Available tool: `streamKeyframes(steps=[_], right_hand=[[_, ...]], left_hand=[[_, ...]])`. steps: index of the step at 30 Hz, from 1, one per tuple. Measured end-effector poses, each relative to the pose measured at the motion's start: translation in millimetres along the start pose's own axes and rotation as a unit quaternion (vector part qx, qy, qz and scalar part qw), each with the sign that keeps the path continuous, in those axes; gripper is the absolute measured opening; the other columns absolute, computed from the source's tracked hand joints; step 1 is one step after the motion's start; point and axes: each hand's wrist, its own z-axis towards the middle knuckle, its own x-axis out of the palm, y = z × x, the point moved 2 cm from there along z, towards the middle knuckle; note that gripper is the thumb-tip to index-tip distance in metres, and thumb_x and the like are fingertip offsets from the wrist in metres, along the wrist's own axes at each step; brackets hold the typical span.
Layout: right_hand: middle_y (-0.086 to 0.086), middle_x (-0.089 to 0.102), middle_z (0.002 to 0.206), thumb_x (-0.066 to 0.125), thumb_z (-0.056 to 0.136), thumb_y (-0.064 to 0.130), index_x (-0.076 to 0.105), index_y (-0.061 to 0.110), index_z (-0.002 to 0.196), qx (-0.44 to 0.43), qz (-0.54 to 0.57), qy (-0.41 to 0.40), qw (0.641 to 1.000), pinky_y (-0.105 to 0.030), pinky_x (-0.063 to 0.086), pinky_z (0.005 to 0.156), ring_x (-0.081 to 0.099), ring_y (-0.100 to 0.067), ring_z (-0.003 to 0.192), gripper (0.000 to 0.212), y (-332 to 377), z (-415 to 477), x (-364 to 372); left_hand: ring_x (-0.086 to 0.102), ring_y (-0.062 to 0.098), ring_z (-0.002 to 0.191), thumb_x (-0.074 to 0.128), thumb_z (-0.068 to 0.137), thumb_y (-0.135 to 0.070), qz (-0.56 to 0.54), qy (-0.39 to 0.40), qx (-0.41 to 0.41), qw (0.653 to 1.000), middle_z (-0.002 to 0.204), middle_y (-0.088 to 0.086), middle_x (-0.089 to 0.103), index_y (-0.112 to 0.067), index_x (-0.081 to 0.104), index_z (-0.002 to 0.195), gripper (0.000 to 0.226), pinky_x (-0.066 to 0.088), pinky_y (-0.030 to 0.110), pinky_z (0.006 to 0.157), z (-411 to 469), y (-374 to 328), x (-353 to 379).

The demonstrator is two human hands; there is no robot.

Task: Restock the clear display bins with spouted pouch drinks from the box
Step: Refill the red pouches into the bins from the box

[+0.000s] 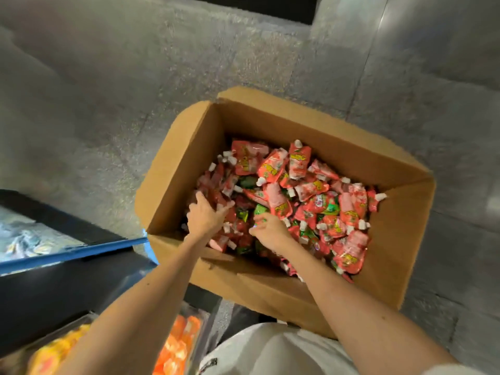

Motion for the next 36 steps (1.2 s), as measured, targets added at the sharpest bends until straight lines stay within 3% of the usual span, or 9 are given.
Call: streamKeyframes(steps=[5,10,14,18,22,27,31,33,36], right_hand=[[-0.002,0.061,0.125,0.067,0.091,0.03,0.054,0.019,0.13,0.022,-0.027,-0.003,0.999,-0.039,0.05,0.096,0.06,-0.024,0.11,0.043,23.2,38.8,18.6],[-0.007,0.038,0.155,0.051,0.091,0.004,0.031,0.021,0.153,0.038,-0.067,-0.006,0.997,-0.039,0.042,0.107,0.04,-0.03,0.138,0.068,39.6,67.4,36.4],[-0.012,0.024,0.157,0.045,0.095,-0.001,0.027,0.021,0.155,0.028,-0.15,-0.026,0.988,-0.044,0.035,0.111,0.029,-0.033,0.143,0.066,36.4,67.1,51.4],[-0.01,0.023,0.155,0.05,0.094,0.001,0.032,0.019,0.154,0.028,-0.142,-0.045,0.989,-0.04,0.037,0.109,0.031,-0.03,0.142,0.065,34.0,67.7,53.8],[-0.007,0.027,0.149,0.054,0.09,-0.002,0.036,0.018,0.151,0.025,-0.118,-0.05,0.991,-0.035,0.042,0.102,0.039,-0.027,0.135,0.067,38.1,66.2,57.8],[-0.003,0.04,0.139,0.065,0.091,0.016,0.05,0.018,0.141,0.01,-0.05,-0.069,0.996,-0.039,0.054,0.084,0.057,-0.023,0.102,0.052,37.5,66.0,57.8],[-0.002,0.059,0.101,0.063,0.093,0.028,0.064,0.02,0.108,0.027,0.002,-0.108,0.994,-0.027,0.041,0.058,0.055,-0.019,0.076,0.017,43.9,67.8,51.3],[-0.003,0.062,0.098,0.063,0.092,0.031,0.06,0.021,0.1,0.028,-0.006,-0.138,0.99,-0.03,0.045,0.068,0.059,-0.021,0.082,0.013,52.6,71.6,44.8],[-0.005,0.059,0.104,0.061,0.09,0.039,0.055,0.014,0.108,0.063,0.043,-0.162,0.984,-0.036,0.046,0.086,0.058,-0.025,0.095,0.032,72.1,82.5,33.8]], left_hand=[[0.059,0.018,0.069,0.055,0.086,-0.071,-0.038,0.063,-0.055,0.996,0.087,0.006,0.063,-0.009,0.053,0.076,0.062,0.048,0.032,0.074,32.8,-8.0,-4.5],[0.056,0.04,0.118,0.044,0.076,-0.083,-0.002,0.079,-0.07,0.994,0.134,0.014,0.056,-0.008,0.05,0.136,0.096,0.045,0.047,0.1,66.4,-1.1,28.8],[0.037,0.044,0.126,0.061,0.09,-0.053,0.105,0.084,-0.043,0.99,0.151,0.016,0.028,-0.034,0.028,0.148,0.07,0.04,0.059,0.103,101.5,24.1,53.1],[0.061,0.037,0.114,0.047,0.102,-0.022,0.13,0.184,-0.003,0.974,0.13,0.017,0.061,-0.005,0.057,0.122,0.029,0.053,0.046,0.094,95.2,25.0,29.7],[0.052,0.034,0.128,0.033,0.107,-0.011,0.082,0.232,0.036,0.969,0.136,0.021,0.057,0.004,0.054,0.132,0.036,0.038,0.031,0.099,67.6,13.0,4.2],[0.058,0.034,0.12,0.042,0.106,-0.021,0.018,0.214,0.026,0.976,0.129,0.019,0.062,0.004,0.06,0.125,0.036,0.042,0.033,0.09,56.0,18.7,-1.0],[0.052,0.033,0.127,0.037,0.105,-0.042,-0.056,0.191,-0.023,0.98,0.14,0.018,0.055,0.001,0.052,0.136,0.056,0.039,0.035,0.103,45.4,14.4,-12.8],[0.052,0.033,0.127,0.034,0.104,-0.049,-0.08,0.19,-0.053,0.977,0.143,0.017,0.052,-0.002,0.051,0.138,0.06,0.038,0.035,0.106,43.6,15.6,-15.3],[0.061,0.03,0.1,0.042,0.104,-0.037,-0.058,0.194,-0.024,0.979,0.109,0.012,0.066,-0.009,0.058,0.092,0.034,0.044,0.032,0.081,40.7,19.2,-12.3]])
